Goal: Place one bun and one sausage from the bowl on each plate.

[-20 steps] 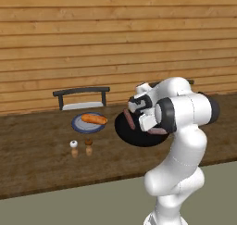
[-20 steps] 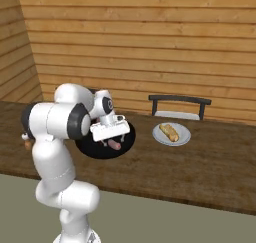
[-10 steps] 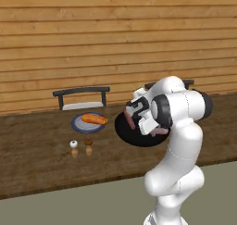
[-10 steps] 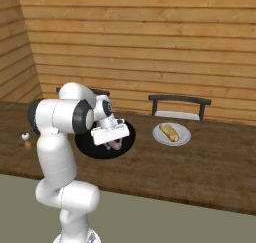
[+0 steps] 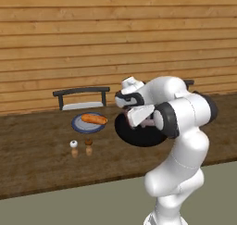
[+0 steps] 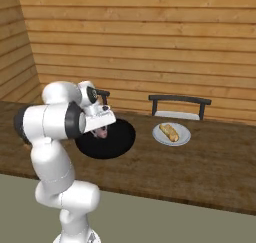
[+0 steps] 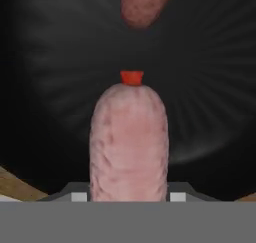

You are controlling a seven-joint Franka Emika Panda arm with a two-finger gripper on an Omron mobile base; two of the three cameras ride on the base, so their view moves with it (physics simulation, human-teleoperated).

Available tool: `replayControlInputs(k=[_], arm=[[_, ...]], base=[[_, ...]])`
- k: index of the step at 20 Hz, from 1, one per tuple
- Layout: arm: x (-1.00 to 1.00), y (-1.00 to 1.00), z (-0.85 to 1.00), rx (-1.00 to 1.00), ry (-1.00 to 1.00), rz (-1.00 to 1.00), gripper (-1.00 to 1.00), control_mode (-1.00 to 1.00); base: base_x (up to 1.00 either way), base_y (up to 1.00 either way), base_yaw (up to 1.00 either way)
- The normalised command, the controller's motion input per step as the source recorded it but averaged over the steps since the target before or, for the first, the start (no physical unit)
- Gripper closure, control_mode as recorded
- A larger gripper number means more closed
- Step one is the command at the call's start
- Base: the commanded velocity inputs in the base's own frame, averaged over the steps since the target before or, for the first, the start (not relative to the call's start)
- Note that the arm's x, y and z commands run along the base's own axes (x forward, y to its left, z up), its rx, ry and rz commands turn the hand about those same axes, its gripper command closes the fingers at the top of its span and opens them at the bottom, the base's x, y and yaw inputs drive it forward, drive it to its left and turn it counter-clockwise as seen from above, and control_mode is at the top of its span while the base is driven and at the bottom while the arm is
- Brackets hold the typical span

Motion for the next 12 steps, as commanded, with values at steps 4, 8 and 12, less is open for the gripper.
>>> replayControlInputs(k=[4,8,12], arm=[[0.14,0.93,0.21,0.08,-0.14,0.00,1.00,-1.00],[0.36,0.96,0.02,0.09,-0.17,0.01,1.00,-1.00],[0.66,0.77,0.00,0.10,-0.16,0.08,1.00,-1.00]], base=[[0.00,0.00,0.00],[0.00,0.00,0.00],[0.00,0.00,0.00]])
